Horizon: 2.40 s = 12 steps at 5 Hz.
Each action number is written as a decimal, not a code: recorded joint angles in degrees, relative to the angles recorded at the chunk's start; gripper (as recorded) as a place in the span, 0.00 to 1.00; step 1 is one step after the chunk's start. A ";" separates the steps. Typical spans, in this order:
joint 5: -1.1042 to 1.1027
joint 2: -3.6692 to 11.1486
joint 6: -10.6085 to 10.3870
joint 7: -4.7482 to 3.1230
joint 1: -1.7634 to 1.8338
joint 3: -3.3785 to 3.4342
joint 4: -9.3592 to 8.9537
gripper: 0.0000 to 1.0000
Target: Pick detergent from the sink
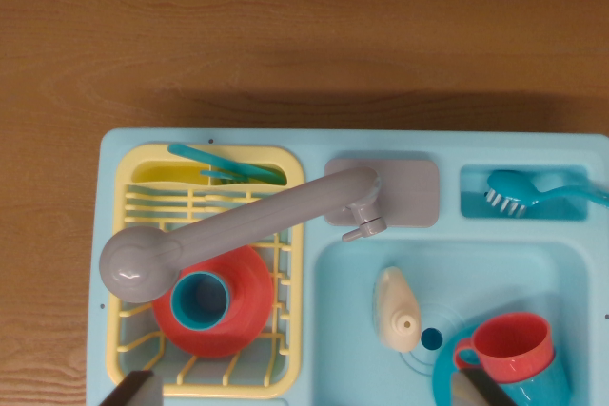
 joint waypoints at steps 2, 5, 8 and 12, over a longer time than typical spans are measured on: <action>0.00 0.00 0.00 0.00 0.00 0.00 0.00 0.00; 0.02 0.20 -0.75 -0.30 -0.07 -0.08 -0.65 0.00; 0.05 0.47 -1.73 -0.69 -0.15 -0.19 -1.51 0.00; 0.14 1.25 -4.62 -1.85 -0.41 -0.51 -4.03 0.00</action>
